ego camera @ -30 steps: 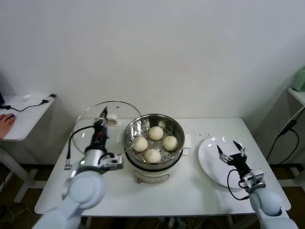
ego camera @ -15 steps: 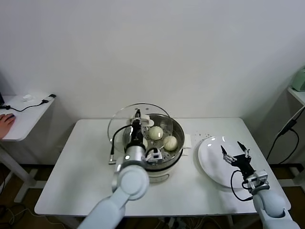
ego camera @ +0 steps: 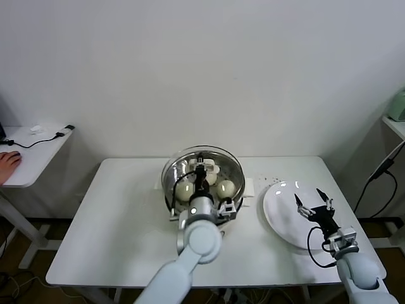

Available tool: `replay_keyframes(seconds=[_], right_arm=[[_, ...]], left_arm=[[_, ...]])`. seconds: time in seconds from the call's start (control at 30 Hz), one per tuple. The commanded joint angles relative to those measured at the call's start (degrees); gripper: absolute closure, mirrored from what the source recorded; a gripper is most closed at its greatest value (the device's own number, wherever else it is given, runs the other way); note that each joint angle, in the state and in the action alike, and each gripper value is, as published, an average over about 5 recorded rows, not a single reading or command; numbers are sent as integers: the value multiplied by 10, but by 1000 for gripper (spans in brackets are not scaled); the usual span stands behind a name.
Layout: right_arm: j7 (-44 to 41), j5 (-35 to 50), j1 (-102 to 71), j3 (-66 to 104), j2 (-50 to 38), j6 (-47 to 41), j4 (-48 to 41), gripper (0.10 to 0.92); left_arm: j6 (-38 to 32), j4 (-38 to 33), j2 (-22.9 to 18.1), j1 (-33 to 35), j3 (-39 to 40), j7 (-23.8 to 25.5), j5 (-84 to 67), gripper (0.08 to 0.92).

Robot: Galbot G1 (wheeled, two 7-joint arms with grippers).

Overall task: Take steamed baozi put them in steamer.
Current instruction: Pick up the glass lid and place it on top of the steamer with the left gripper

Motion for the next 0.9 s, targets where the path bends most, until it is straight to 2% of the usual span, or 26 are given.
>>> replay_keyframes(seconds=[0.03, 0.9], right_arm=[[-1, -3, 0, 3, 1, 1, -1, 203], [-10, -14, -2, 13, 5, 7, -7, 203]], left_arm=[[28, 37, -34, 11, -2, -12, 16, 853], [28, 60, -26, 6, -4, -29, 2, 852]])
